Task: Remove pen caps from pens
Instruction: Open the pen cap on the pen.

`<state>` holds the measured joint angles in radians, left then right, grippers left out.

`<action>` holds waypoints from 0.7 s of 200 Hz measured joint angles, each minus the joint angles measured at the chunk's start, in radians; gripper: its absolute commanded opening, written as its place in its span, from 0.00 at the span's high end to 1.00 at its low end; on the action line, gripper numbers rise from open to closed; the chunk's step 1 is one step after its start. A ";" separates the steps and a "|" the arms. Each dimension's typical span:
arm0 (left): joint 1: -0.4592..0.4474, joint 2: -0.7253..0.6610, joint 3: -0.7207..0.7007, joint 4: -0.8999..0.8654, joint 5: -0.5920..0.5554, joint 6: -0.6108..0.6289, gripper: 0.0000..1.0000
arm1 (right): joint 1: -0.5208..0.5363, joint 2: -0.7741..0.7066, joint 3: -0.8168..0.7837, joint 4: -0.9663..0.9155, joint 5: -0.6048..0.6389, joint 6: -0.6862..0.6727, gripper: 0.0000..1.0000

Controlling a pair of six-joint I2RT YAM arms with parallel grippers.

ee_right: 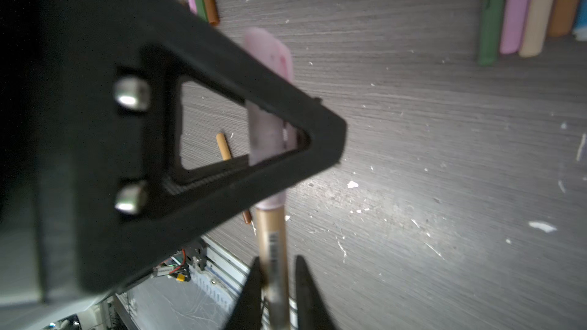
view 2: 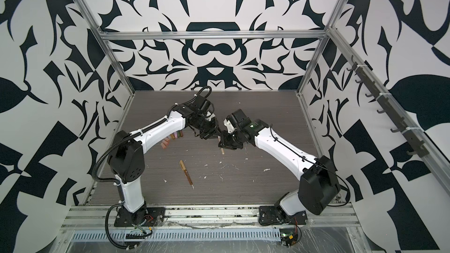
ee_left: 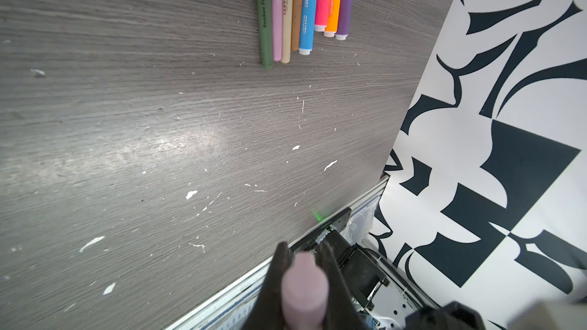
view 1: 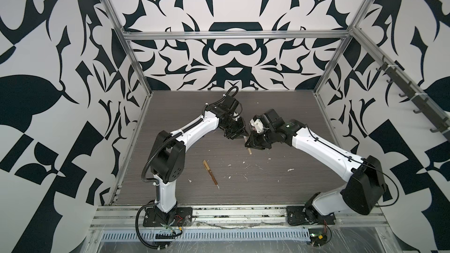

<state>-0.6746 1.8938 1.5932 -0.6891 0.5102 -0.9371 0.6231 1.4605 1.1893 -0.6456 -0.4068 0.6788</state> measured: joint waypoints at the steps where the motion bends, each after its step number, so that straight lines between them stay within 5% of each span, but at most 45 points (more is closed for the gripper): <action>1: 0.000 0.000 0.000 -0.001 0.000 0.000 1.00 | 0.000 0.000 0.000 0.000 0.001 -0.003 1.00; 52: 0.008 0.060 0.063 -0.045 0.004 0.011 1.00 | -0.002 -0.008 -0.042 0.043 -0.002 0.011 1.00; 115: 0.063 0.349 0.614 -0.465 0.072 0.169 1.00 | 0.041 -0.140 -0.186 0.307 0.216 0.128 1.00; 140: 0.071 0.368 0.665 -0.541 0.080 0.197 1.00 | 0.076 -0.177 -0.229 0.376 0.267 0.183 1.00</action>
<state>-0.6033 2.2616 2.2581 -1.2301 0.5907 -0.7399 0.6991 1.2831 0.9607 -0.2699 -0.1394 0.8616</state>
